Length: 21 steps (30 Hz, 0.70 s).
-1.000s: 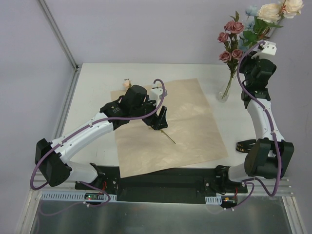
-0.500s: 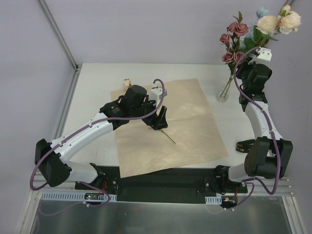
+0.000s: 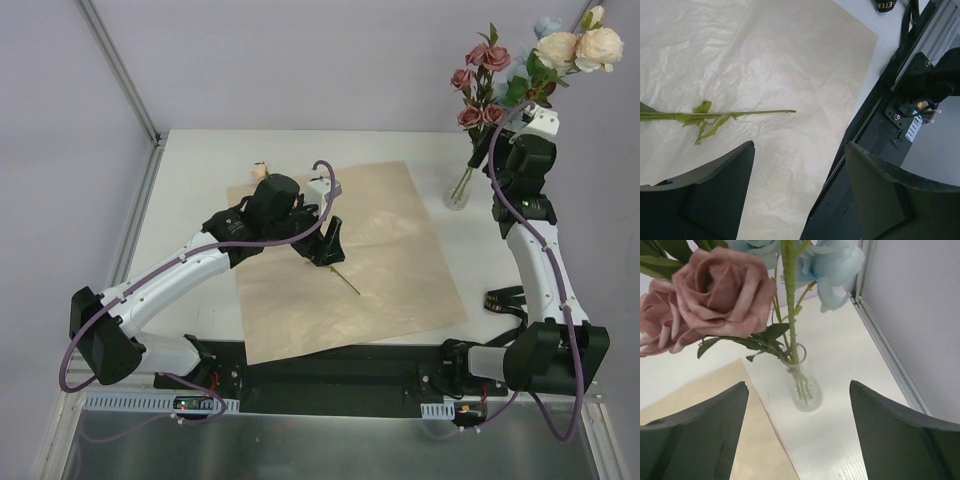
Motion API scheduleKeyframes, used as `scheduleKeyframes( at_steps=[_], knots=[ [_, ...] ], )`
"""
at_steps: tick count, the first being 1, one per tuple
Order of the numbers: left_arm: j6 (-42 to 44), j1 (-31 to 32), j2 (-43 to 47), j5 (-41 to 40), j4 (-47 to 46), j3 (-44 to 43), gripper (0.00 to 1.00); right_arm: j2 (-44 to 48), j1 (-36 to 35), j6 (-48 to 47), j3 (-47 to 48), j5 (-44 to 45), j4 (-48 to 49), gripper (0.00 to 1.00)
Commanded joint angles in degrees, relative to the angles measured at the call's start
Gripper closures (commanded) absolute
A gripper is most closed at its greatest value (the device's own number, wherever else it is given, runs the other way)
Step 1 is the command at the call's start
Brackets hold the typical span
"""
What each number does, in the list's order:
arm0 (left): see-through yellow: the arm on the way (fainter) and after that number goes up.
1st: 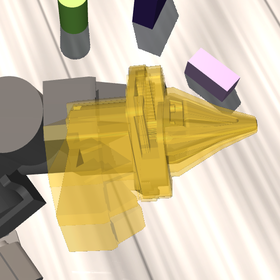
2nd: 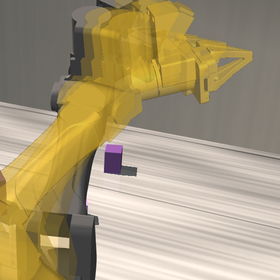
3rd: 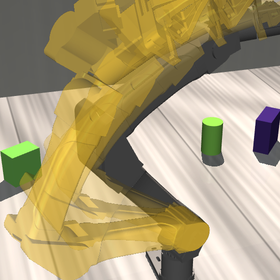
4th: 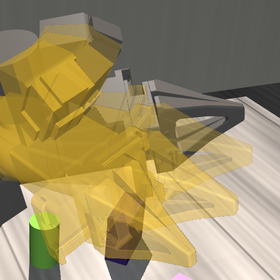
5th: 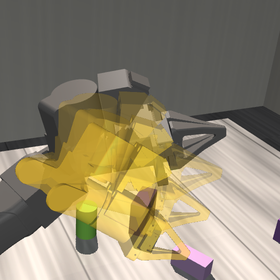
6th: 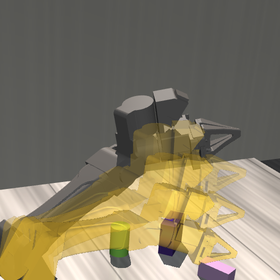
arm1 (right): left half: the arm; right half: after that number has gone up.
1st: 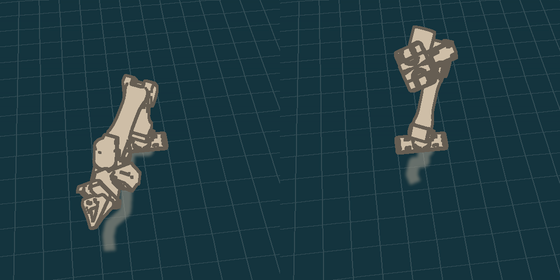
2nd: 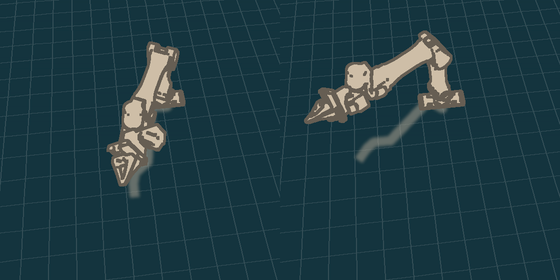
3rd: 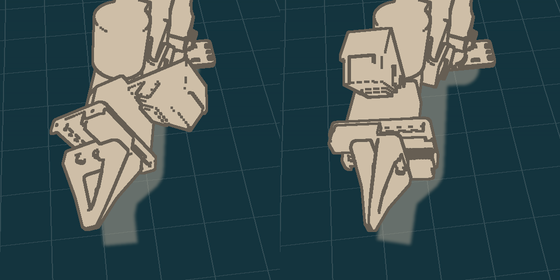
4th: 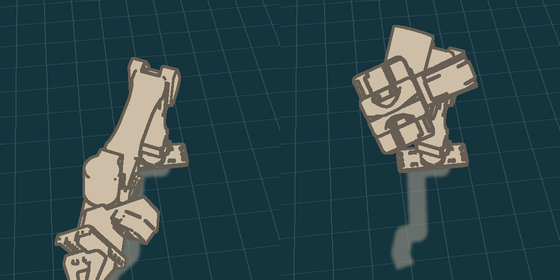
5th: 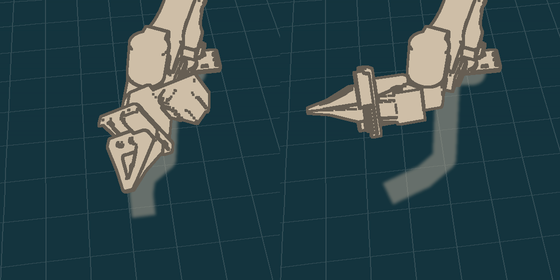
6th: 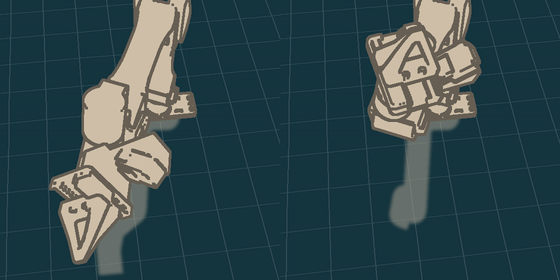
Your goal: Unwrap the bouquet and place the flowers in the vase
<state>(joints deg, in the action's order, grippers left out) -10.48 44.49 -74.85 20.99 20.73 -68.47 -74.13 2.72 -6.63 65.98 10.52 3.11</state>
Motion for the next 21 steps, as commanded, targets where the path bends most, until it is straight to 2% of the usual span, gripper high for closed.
scheduleKeyframes(
  at_steps=[1,6,10,17,21],
  knots=[
    [-0.9,-0.7,1.2,1.8,-1.8,0.4,0.28,2.1,-0.2,4.1,6.8,4.2,-16.7,0.12],
    [-1.4,-1.6,0.8,1.4,-2.1,0.6,0.27,4.0,-0.3,6.5,8.6,2.7,-30.3,0.03],
    [-2.3,-3.3,-0.1,0.4,-2.1,0.7,0.27,10.6,-3.8,9.9,0.5,2.0,-32.7,0.01],
    [-6.5,-7.6,-4.8,-1.9,-1.9,0.4,0.3,22.2,-20.7,18.1,-13.8,4.5,-36.1,0.01],
    [-18.6,-10.6,-8.1,-5.0,-0.7,0.2,0.34,23.8,-30.0,24.2,-16.8,5.7,-39.3,0.02]
  ],
)
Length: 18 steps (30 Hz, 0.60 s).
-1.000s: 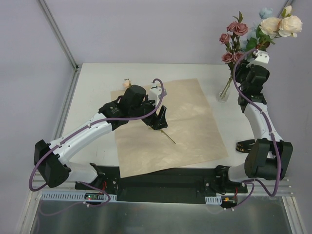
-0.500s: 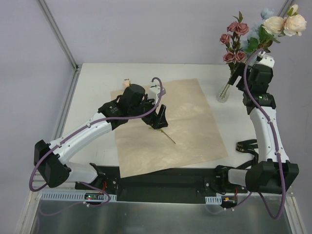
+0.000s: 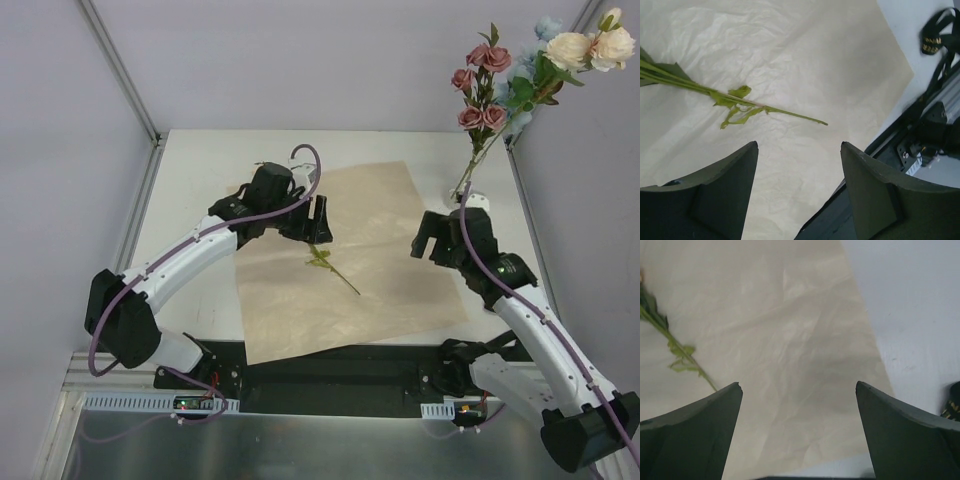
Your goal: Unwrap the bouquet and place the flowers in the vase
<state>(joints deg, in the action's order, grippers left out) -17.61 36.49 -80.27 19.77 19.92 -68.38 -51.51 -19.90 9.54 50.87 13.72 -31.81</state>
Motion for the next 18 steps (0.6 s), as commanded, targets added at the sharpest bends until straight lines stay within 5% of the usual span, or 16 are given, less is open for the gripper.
scheduleKeyframes(
  at_steps=[1,9,18],
  knots=[
    [-13.8,-3.6,-3.4,-4.5,1.9,-0.3,0.36,1.1,-9.2,8.8,-2.0,3.3,-5.4,0.02],
    [-28.4,-6.1,-11.8,-12.2,5.1,-1.1,0.49,1.9,-18.1,9.1,-2.5,0.4,-6.1,0.02],
    [-35.8,-6.1,-22.8,-25.0,13.8,-10.0,0.45,6.5,-18.6,6.4,-4.6,0.5,-7.4,0.02]
  ],
)
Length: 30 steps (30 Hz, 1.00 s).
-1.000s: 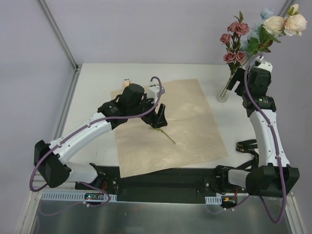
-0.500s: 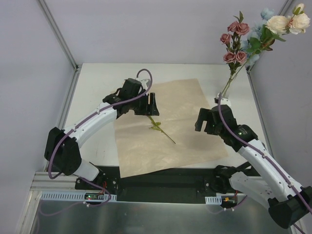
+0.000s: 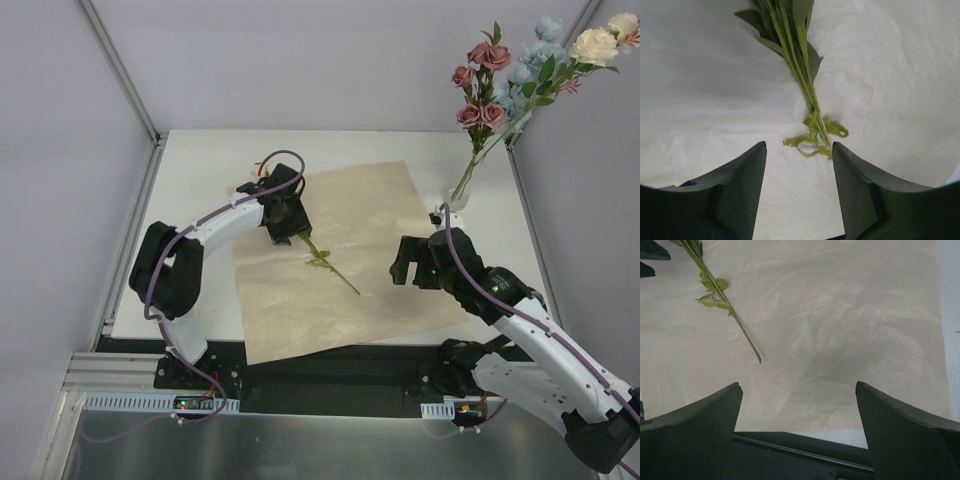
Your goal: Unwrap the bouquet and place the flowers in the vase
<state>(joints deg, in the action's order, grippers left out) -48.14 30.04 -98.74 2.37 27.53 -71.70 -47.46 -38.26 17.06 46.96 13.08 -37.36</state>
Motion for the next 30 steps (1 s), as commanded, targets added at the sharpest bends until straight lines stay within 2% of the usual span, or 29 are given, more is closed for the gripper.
scheduleKeyframes(
  at_steps=[1,8,16,24,30],
  knots=[
    [-5.5,0.4,-6.6,-8.6,7.1,-8.9,0.46,3.0,-0.2,-1.3,-0.9,1.7,-2.8,0.01],
    [-8.2,0.4,-13.8,-9.5,9.7,-14.1,0.48,9.1,-0.3,-1.4,-3.3,4.0,-4.1,0.01],
    [-10.2,0.4,-16.8,-9.5,9.8,-15.1,0.57,9.4,-0.3,-1.3,-2.9,4.1,-5.0,0.0],
    [-11.0,0.4,-16.7,-10.5,9.8,-15.3,0.64,9.1,-0.2,0.2,-3.5,3.2,-4.9,0.0],
    [-12.3,1.2,-13.8,-10.3,9.7,-14.4,0.61,8.9,-0.3,0.6,-3.7,3.0,-4.8,0.0]
  ],
)
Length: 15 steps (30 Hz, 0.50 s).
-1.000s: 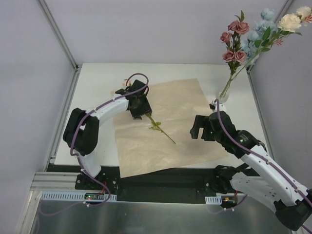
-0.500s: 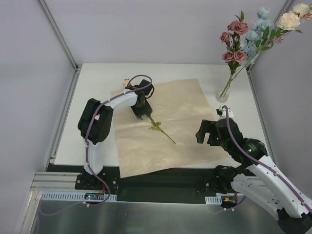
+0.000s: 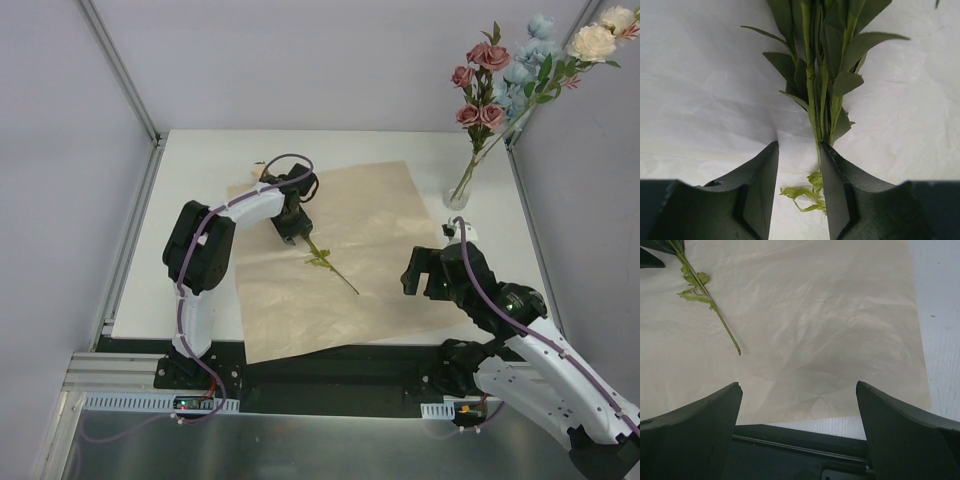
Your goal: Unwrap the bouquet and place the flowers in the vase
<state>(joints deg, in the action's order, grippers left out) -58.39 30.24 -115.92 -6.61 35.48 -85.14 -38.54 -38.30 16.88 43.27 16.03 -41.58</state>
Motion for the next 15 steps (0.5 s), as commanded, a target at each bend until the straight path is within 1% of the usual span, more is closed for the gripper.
scheduleKeyframes(
  at_steps=[1,6,11,15],
  knots=[
    [-2.3,1.1,3.7,-1.5,1.8,-1.1,0.6,-0.2,-0.3,0.8,0.0,0.1,-0.6,0.0],
    [-2.6,1.1,3.8,-1.3,1.8,-2.7,0.58,-0.3,-0.3,0.8,0.3,0.0,-0.6,0.0],
    [-4.0,1.2,2.6,-0.3,1.6,-3.3,0.58,0.0,-0.2,1.0,0.5,-0.1,-0.9,0.0],
    [-3.7,1.1,-0.3,1.2,1.5,-5.8,0.58,0.1,-0.3,1.2,0.2,0.0,-1.0,0.0]
  ],
)
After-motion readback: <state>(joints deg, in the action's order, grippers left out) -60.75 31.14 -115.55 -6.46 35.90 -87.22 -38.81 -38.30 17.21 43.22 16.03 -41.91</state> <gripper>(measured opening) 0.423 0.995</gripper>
